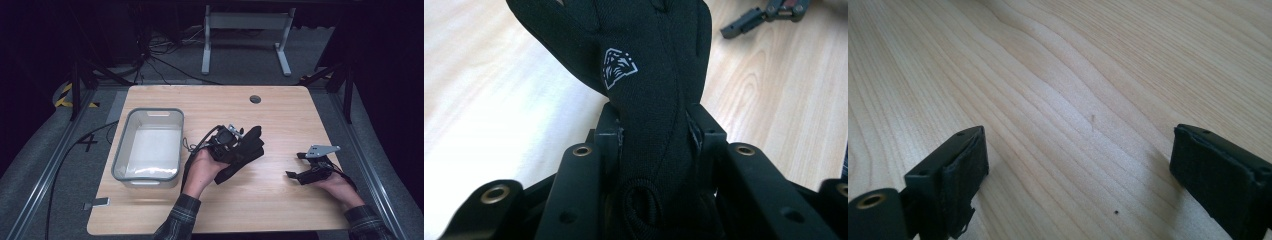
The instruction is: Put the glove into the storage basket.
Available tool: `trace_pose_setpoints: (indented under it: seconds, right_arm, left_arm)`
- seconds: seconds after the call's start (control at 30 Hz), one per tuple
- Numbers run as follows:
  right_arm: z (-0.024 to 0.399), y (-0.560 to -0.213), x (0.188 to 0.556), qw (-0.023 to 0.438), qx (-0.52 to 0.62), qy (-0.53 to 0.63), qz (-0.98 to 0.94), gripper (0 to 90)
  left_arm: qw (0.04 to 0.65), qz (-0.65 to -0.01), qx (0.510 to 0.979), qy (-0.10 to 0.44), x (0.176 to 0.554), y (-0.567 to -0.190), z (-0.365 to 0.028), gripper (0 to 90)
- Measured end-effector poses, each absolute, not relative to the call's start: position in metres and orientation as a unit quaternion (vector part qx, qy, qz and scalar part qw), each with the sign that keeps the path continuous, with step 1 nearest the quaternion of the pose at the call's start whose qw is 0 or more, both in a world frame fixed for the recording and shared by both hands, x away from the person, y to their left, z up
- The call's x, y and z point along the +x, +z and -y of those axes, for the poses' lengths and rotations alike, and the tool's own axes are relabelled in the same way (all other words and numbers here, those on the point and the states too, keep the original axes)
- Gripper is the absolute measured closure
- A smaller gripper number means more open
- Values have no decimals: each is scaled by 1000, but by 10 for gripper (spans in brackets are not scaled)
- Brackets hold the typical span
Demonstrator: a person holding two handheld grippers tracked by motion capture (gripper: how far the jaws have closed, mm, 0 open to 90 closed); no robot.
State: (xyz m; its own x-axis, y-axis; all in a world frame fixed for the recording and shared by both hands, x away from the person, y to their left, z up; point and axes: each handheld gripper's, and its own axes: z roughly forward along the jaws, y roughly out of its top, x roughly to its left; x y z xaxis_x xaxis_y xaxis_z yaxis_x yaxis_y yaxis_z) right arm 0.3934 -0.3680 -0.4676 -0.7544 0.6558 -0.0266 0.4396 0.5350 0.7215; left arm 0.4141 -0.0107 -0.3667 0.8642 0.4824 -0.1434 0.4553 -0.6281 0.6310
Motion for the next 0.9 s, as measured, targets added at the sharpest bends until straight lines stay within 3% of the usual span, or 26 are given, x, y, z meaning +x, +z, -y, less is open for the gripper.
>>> trace_pose_setpoints:
  seconds: [0.9]
  right_arm:
    - [368,-468,393,149,319,363,-863,93]
  left_arm:
    - [357,-356,859,88,413,-337,-89,662]
